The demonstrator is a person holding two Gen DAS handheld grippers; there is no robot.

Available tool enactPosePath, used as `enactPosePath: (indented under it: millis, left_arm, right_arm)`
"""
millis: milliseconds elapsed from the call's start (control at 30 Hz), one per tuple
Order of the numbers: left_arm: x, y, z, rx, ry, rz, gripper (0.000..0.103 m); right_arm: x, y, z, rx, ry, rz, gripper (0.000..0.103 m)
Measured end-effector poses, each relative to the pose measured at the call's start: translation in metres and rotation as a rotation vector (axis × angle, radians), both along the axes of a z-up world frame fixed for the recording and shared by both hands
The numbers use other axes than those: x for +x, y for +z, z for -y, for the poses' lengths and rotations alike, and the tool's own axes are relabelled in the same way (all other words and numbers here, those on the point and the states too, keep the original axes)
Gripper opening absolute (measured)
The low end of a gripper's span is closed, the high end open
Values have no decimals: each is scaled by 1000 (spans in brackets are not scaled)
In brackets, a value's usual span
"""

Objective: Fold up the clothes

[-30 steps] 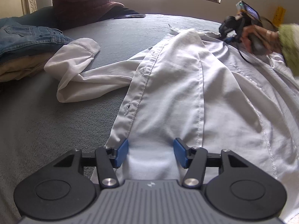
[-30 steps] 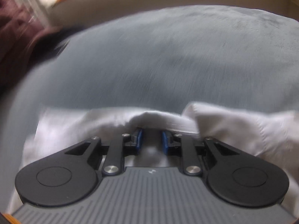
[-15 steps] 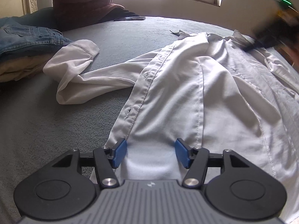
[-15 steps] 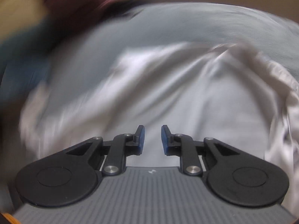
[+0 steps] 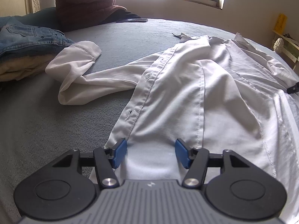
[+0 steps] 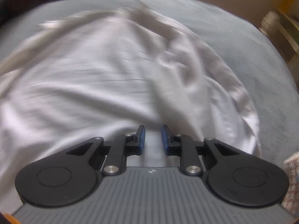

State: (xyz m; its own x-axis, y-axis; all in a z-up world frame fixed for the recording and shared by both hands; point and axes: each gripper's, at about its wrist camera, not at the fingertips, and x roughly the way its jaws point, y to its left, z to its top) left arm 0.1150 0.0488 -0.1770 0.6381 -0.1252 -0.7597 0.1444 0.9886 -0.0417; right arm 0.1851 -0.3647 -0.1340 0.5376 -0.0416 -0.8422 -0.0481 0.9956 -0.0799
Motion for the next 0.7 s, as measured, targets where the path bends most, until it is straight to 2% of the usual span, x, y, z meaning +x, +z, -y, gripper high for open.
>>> enactPosePath:
  millis: [133, 400, 467, 567, 700]
  left_arm:
    - [2, 2, 2, 16, -18, -29, 60]
    - [4, 15, -4, 37, -27, -158, 60]
    - [4, 18, -5, 63, -25, -185, 60]
    - [1, 23, -9, 111, -17, -216, 60]
    - [-7, 27, -24, 130, 18, -271, 60]
  right_arm:
    - [-58, 1, -67, 85, 311, -66, 16]
    - [-108, -17, 10, -180, 15, -188, 16]
    - [-110, -8, 11, -205, -10, -201, 18]
    - [-107, -3, -36, -107, 105, -134, 19]
    - [-101, 5, -101, 29, 262, -40, 17]
